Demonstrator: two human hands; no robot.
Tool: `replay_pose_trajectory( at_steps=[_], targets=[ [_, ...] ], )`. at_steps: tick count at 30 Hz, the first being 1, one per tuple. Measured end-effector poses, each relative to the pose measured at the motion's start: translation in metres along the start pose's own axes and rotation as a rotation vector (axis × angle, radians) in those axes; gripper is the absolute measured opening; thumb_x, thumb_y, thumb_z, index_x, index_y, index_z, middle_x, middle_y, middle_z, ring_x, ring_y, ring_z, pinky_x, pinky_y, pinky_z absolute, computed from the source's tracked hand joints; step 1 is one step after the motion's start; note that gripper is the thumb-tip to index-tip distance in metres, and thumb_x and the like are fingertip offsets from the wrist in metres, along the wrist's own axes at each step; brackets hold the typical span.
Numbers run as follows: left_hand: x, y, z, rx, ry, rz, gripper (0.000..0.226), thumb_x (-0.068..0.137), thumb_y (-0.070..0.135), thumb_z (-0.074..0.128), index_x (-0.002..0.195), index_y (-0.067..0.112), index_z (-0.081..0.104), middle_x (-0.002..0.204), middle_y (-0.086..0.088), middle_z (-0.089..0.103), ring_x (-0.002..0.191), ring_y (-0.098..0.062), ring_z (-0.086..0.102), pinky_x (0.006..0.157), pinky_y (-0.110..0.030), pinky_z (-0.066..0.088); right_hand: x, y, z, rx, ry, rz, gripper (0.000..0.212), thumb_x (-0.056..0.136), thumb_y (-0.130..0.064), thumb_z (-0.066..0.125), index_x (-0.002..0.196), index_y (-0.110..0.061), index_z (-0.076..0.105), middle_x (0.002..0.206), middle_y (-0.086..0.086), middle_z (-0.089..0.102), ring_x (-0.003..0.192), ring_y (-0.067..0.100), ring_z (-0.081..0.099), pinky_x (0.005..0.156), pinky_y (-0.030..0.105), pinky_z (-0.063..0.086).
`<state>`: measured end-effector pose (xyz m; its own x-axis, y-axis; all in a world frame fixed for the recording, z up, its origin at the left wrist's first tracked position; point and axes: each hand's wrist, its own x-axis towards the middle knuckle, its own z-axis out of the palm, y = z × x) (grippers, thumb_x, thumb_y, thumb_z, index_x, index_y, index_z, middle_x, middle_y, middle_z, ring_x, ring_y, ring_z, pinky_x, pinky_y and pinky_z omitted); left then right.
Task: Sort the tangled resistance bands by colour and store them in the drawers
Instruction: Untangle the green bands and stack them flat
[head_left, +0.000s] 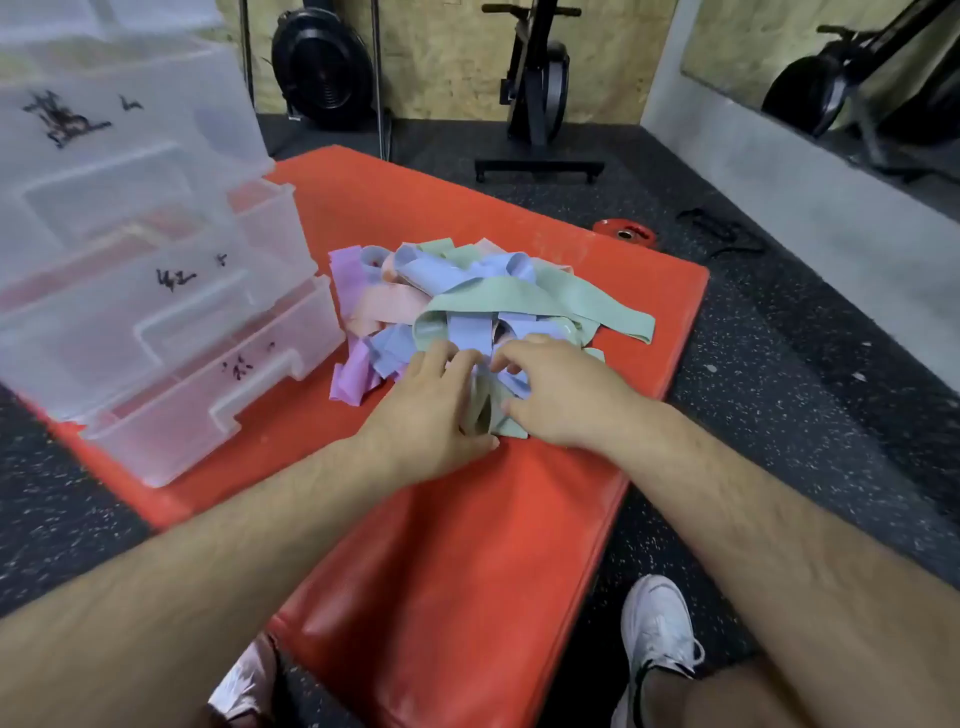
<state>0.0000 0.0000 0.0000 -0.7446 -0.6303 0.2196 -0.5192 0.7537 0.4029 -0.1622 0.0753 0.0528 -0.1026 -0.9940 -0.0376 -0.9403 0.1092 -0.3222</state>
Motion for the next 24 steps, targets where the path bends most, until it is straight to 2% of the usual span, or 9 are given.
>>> replay_pose_trajectory(
  at_steps=[3, 6, 8, 12, 14, 16, 19, 21, 24],
  targets=[
    [-0.006, 0.002, 0.004, -0.053, -0.066, -0.006, 0.074, 0.067, 0.039, 0.084, 0.123, 0.013, 0.044, 0.114, -0.005, 0.043, 0.100, -0.022, 0.045, 0.085, -0.035, 0.044, -0.004, -0.002, 0.007, -0.040, -0.037, -0.005, 0.030, 0.090, -0.030, 0.060, 0.120, -0.024, 0.059, 0.123, -0.004, 0.057, 0.111, 0.020, 0.059, 0.089, 0.040, 0.050],
    [-0.008, 0.006, 0.007, -0.027, -0.035, -0.010, 0.035, 0.084, 0.019, 0.068, 0.107, 0.012, 0.043, 0.100, -0.006, 0.050, 0.089, -0.026, 0.054, 0.075, -0.041, 0.048, -0.007, -0.004, 0.013, -0.032, -0.086, 0.012, 0.043, 0.083, -0.030, 0.070, 0.124, -0.022, 0.058, 0.120, -0.003, 0.058, 0.109, 0.020, 0.058, 0.088, 0.037, 0.049],
    [-0.010, 0.008, 0.001, -0.062, 0.032, -0.046, 0.024, 0.087, 0.013, 0.060, 0.106, 0.011, 0.046, 0.092, -0.003, 0.053, 0.082, -0.026, 0.057, 0.067, -0.038, 0.044, -0.007, -0.003, 0.014, -0.021, -0.059, 0.010, 0.045, 0.080, -0.034, 0.074, 0.121, -0.022, 0.058, 0.117, -0.004, 0.057, 0.105, 0.021, 0.060, 0.087, 0.038, 0.050],
    [-0.005, 0.017, -0.028, -0.257, 0.131, -0.167, 0.032, 0.084, 0.004, 0.060, 0.111, 0.020, 0.051, 0.087, 0.004, 0.061, 0.073, -0.009, 0.055, 0.062, -0.024, 0.043, -0.004, -0.003, 0.012, 0.067, 0.032, -0.001, 0.041, 0.085, -0.037, 0.072, 0.122, -0.027, 0.057, 0.118, -0.006, 0.054, 0.098, 0.017, 0.060, 0.085, 0.040, 0.052],
    [-0.003, 0.022, -0.046, -0.410, 0.211, -0.195, 0.037, 0.081, 0.001, 0.059, 0.111, 0.023, 0.055, 0.086, 0.006, 0.063, 0.074, -0.007, 0.059, 0.065, -0.020, 0.049, -0.002, -0.004, 0.007, 0.117, 0.117, -0.028, 0.028, 0.091, -0.036, 0.065, 0.117, -0.028, 0.058, 0.111, -0.006, 0.053, 0.097, 0.017, 0.057, 0.084, 0.040, 0.051],
    [-0.003, 0.025, -0.063, -0.521, 0.280, -0.208, 0.039, 0.081, 0.000, 0.061, 0.109, 0.028, 0.059, 0.085, 0.008, 0.066, 0.078, -0.006, 0.062, 0.070, -0.022, 0.052, 0.001, -0.005, 0.000, 0.157, 0.237, -0.076, 0.013, 0.096, -0.033, 0.057, 0.106, -0.027, 0.062, 0.104, -0.007, 0.054, 0.098, 0.019, 0.056, 0.085, 0.042, 0.050],
    [-0.003, 0.029, -0.082, -0.672, 0.377, -0.202, 0.036, 0.084, 0.000, 0.063, 0.106, 0.029, 0.062, 0.087, 0.010, 0.069, 0.080, -0.013, 0.067, 0.072, -0.032, 0.056, 0.003, -0.012, -0.013, 0.258, 0.391, -0.157, 0.012, 0.097, -0.028, 0.050, 0.091, -0.025, 0.060, 0.096, -0.008, 0.058, 0.093, 0.018, 0.055, 0.082, 0.045, 0.049],
    [-0.006, 0.031, -0.089, -0.720, 0.435, -0.171, 0.031, 0.086, 0.001, 0.065, 0.105, 0.025, 0.064, 0.093, 0.005, 0.071, 0.087, -0.020, 0.068, 0.077, -0.040, 0.058, 0.002, -0.018, -0.019, 0.313, 0.467, -0.195, 0.012, 0.099, -0.024, 0.049, 0.090, -0.023, 0.057, 0.091, -0.012, 0.058, 0.088, 0.015, 0.055, 0.079, 0.046, 0.049],
    [-0.011, 0.033, -0.094, -0.746, 0.481, -0.131, 0.025, 0.089, 0.005, 0.066, 0.107, 0.022, 0.065, 0.094, 0.004, 0.072, 0.091, -0.024, 0.068, 0.085, -0.043, 0.057, -0.001, -0.028, -0.022, 0.401, 0.537, -0.234, 0.012, 0.101, -0.019, 0.049, 0.091, -0.021, 0.056, 0.085, -0.013, 0.059, 0.082, 0.013, 0.055, 0.075, 0.045, 0.048]
  ],
)
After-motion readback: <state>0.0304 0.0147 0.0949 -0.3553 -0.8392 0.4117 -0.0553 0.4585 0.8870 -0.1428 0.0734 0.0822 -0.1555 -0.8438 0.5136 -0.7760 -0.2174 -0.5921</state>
